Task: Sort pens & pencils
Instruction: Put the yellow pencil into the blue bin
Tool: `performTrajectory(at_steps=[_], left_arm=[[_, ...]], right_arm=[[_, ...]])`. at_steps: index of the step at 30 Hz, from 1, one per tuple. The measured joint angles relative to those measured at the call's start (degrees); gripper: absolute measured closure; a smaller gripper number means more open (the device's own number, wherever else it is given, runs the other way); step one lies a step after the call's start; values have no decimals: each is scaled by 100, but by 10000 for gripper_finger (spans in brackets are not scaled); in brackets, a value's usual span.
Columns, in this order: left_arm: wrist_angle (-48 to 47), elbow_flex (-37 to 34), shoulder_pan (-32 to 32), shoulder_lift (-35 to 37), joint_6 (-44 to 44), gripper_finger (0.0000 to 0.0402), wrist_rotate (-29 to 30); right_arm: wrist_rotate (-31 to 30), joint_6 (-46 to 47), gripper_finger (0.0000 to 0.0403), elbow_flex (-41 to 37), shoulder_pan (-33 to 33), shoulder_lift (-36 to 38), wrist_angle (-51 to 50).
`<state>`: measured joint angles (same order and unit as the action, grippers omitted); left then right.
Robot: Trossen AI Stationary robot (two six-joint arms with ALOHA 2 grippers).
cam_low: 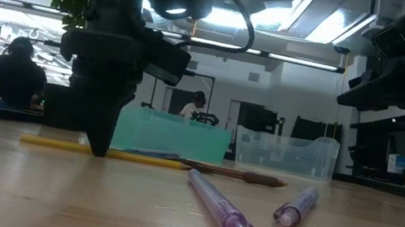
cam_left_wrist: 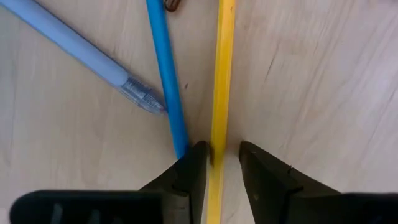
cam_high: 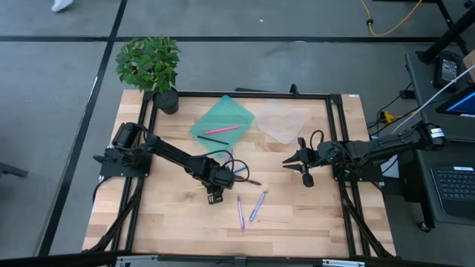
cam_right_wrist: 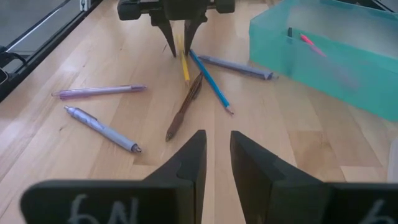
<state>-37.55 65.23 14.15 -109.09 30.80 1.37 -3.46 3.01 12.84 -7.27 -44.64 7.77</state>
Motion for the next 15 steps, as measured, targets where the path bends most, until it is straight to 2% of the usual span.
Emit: performTrajectory(at_steps=[7, 15], left_arm=[[41, -9, 0, -10, 56, 316, -11], [84, -15, 11, -10, 63, 344, 61]], right_arm=[[0, 0, 328, 0, 2, 0, 2], [0, -2, 328, 0, 0, 0, 4]])
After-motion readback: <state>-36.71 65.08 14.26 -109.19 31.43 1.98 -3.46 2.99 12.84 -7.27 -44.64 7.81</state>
